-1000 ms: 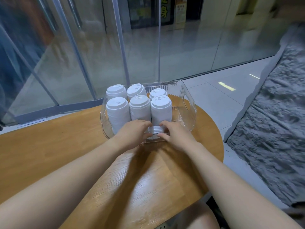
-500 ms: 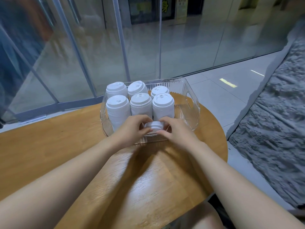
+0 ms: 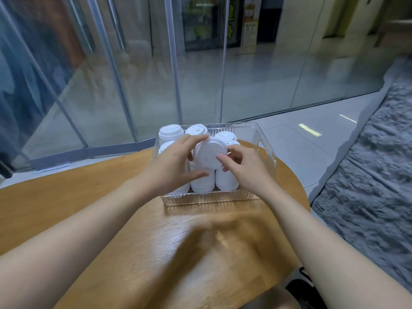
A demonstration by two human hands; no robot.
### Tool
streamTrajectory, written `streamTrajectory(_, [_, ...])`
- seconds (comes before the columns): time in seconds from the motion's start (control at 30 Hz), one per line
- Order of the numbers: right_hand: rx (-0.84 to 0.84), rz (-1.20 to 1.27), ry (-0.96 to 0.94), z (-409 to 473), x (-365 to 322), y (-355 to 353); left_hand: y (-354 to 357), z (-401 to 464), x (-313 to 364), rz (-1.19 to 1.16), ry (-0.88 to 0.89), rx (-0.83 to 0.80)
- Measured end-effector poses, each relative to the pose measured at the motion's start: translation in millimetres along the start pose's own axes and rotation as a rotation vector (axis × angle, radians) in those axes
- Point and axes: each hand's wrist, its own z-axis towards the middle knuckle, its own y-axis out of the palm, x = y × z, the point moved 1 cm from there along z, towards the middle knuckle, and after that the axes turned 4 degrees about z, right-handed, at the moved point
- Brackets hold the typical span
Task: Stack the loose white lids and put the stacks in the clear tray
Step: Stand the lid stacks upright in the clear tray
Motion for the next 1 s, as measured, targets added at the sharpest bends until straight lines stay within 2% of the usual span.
streamTrajectory(0.1, [-0.016,0.014,0.050,14.4,-16.1,1.3,-7.3,14.4,-4.4,0.146,0.025,-0.013])
streamTrajectory(0.37, [0.027,-0.003,0.223,43.3,-27.0,9.0,-7.8,58.0,-26.9,0.240,-0.188,-0.081])
streamTrajectory(0.47, [-0.011,-0.092,0.217,48.0,-30.1,8.2,-2.4,67.6,-38.1,0.313,-0.182,-0.101])
streamTrajectory(1.0, [-0.144,-0.434,0.080,61.2,-21.3,11.6,12.0,79.5,-68.6,0.246,-0.159,-0.090])
